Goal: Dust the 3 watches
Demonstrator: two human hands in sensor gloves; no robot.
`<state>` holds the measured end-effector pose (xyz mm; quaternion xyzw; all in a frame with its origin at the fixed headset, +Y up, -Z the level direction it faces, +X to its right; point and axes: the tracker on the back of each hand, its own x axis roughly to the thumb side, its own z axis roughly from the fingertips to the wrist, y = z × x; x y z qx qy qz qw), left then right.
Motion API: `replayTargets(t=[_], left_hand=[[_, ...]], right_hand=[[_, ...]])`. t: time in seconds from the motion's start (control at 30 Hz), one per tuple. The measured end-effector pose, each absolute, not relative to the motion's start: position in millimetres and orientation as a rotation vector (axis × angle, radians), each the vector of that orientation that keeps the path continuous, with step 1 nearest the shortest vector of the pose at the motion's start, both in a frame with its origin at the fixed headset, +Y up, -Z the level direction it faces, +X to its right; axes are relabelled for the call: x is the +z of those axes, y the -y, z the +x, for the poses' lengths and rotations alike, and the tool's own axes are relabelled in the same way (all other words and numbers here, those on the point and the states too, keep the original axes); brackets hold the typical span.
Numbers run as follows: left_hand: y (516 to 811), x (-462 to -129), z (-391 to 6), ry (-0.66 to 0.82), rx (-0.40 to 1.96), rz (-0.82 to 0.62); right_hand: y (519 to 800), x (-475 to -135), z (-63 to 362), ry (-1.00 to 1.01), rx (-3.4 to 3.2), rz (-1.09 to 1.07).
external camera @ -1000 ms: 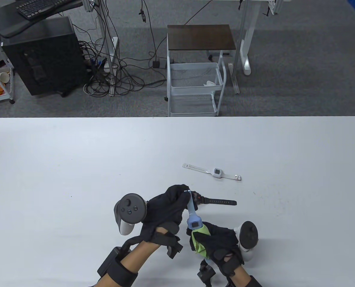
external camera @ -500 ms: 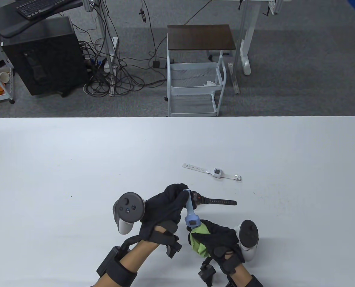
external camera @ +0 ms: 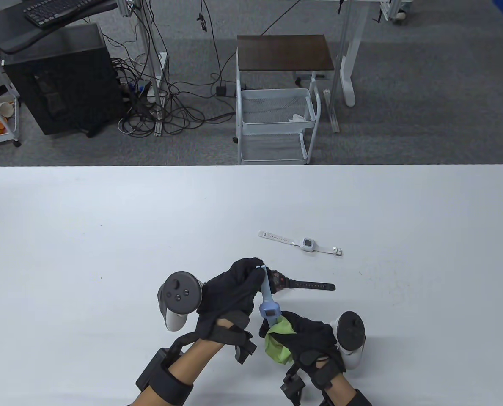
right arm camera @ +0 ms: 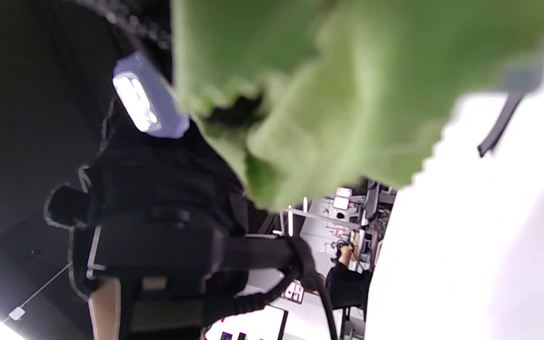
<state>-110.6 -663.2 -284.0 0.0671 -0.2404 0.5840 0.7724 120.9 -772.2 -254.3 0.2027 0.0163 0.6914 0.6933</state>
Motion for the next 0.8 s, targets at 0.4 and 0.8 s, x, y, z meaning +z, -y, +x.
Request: replayTargets(t=[0.4,0.8], left_hand=[[660.2,-287.6,-120.6,0.498,1.32,0.156],[654.9,-290.4,-128.7,0.495,1.327,0.176]], right_hand=[[773.9,-254.8,122.7,-0.051,1.537,0.425],[770.4,-254.3,120.1,-0.068,1.566,0.476]])
